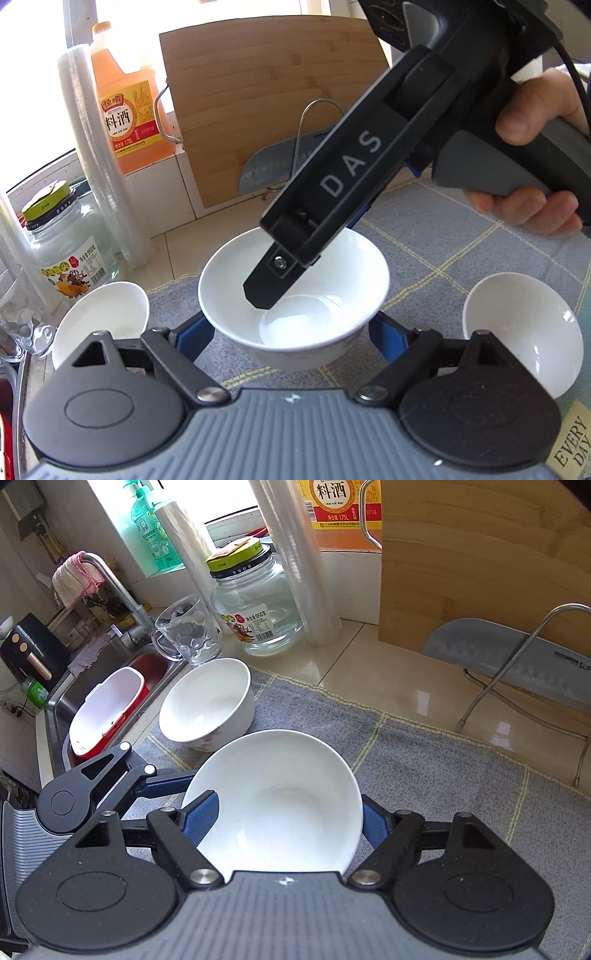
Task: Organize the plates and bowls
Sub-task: 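Carry the white bowl with the right tool over another white bowl, then lower the held bowl with the right tool into the bowl beneath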
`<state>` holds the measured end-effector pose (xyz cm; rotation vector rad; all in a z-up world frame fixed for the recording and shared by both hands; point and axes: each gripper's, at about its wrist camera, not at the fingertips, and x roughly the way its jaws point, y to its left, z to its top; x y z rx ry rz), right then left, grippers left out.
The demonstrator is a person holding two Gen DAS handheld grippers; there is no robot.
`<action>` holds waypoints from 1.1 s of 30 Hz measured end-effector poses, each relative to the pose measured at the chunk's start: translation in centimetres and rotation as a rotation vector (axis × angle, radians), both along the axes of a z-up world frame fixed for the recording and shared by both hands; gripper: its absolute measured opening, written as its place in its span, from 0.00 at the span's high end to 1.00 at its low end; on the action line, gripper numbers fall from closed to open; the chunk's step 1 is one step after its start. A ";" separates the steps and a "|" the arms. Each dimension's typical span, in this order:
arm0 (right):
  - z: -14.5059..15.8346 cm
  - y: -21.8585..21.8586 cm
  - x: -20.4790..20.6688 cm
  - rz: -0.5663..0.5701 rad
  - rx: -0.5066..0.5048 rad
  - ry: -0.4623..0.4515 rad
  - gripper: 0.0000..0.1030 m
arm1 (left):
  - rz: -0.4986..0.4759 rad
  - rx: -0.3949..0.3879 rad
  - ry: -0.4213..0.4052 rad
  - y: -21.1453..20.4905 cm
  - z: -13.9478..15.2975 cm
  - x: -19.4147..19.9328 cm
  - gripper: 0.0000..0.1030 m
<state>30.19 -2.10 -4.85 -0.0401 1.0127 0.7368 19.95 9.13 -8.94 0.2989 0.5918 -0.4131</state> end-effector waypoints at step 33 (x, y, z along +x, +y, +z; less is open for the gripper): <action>3.3 -8.1 -11.2 -0.108 -0.024 0.004 0.18 | -0.185 0.010 0.011 -6.1 2.6 -8.7 0.13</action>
